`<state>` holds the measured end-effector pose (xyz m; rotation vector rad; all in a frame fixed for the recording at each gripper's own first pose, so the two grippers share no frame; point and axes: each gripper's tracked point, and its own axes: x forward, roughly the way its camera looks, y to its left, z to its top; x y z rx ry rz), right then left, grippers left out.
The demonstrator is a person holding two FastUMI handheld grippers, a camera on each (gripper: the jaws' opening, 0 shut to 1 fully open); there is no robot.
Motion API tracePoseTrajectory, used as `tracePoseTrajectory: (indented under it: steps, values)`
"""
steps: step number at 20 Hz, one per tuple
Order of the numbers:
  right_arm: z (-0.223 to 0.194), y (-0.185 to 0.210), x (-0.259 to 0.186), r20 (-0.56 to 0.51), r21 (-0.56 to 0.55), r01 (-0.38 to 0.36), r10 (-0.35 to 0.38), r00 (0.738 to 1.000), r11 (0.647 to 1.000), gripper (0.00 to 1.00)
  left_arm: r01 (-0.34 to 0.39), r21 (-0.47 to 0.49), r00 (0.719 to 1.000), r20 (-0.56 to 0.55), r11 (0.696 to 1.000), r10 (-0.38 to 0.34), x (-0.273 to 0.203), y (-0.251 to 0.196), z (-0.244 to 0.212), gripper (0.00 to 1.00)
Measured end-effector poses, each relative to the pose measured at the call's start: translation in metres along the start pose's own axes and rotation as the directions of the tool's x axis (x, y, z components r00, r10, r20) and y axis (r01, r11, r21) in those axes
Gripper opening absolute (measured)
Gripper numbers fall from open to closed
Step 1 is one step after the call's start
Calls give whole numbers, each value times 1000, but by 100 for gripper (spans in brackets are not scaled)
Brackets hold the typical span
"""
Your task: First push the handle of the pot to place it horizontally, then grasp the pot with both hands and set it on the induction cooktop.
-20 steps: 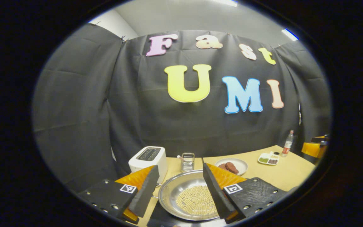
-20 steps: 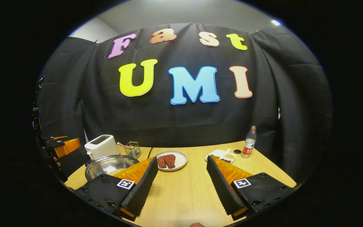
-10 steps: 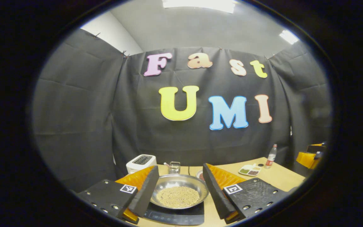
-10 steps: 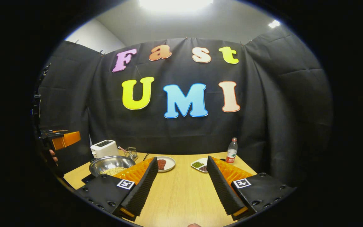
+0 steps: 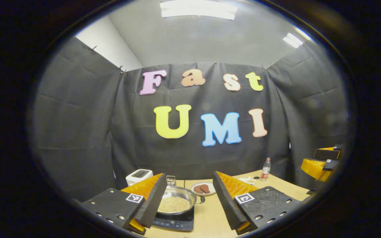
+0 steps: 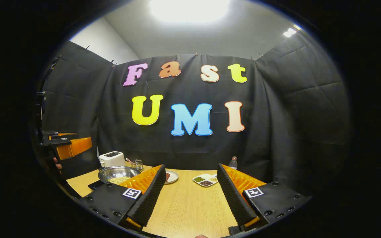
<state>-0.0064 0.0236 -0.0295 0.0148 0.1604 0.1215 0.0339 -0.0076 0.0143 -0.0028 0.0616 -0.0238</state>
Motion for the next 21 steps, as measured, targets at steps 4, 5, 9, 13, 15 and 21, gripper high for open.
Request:
tracePoseTrajectory:
  steps: [4,5,9,13,15,21]
  values:
    - [7,2,-15,18,-1,24,-24,1000,1000,98,0,2,1000,13,1000,0,-21,9,5,82]
    - [8,4,-19,23,0,31,-31,999,1000,98,-4,-1,1000,11,1000,4,-27,14,5,82]
    - [10,18,-29,43,-8,36,-36,998,999,98,-30,-12,999,25,999,31,-45,40,6,82]
    - [7,32,-39,53,-17,32,-31,998,999,98,-50,-48,998,26,998,52,-59,64,0,82]
    - [7,38,-43,62,-18,36,-35,997,999,93,-57,-60,998,23,997,58,-61,73,-4,82]
    - [2,46,-42,53,-17,36,-35,998,999,98,-61,-66,998,23,996,62,-63,86,-5,82]
